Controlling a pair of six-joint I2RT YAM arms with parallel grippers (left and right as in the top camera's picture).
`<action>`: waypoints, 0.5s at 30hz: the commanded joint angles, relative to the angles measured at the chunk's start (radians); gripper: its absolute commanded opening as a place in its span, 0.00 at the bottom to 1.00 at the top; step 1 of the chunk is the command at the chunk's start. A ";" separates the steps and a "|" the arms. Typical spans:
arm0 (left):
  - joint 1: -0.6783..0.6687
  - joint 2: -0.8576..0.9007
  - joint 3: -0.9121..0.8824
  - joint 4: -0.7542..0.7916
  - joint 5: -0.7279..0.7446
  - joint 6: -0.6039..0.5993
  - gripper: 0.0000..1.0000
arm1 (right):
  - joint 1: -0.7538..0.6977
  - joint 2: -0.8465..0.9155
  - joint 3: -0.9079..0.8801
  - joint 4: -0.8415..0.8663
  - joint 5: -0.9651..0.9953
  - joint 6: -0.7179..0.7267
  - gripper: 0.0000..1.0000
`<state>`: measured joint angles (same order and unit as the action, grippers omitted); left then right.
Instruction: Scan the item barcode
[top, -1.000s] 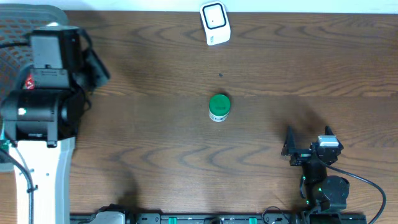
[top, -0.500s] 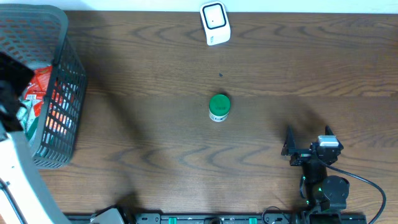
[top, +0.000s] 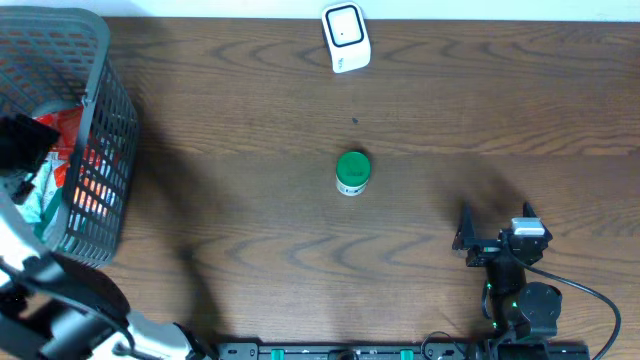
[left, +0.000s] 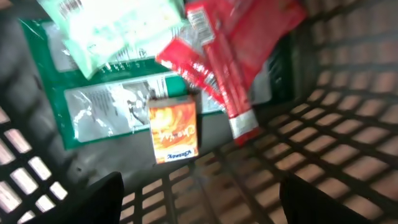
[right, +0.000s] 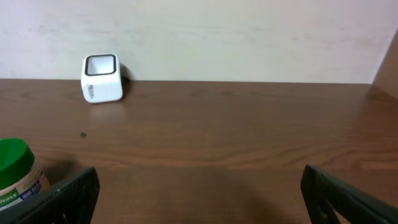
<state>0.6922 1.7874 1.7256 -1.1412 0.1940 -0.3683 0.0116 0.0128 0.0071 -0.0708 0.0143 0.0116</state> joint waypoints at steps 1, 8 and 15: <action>0.002 0.063 0.009 -0.018 0.020 0.036 0.81 | 0.001 -0.002 -0.002 -0.004 -0.005 0.010 0.99; 0.002 0.157 -0.003 -0.021 -0.005 0.035 0.81 | 0.001 -0.002 -0.002 -0.004 -0.005 0.010 0.99; -0.026 0.192 -0.007 -0.014 -0.113 0.034 0.81 | 0.001 -0.002 -0.002 -0.004 -0.005 0.010 0.99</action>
<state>0.6842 1.9617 1.7252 -1.1522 0.1627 -0.3515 0.0116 0.0128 0.0071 -0.0708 0.0139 0.0116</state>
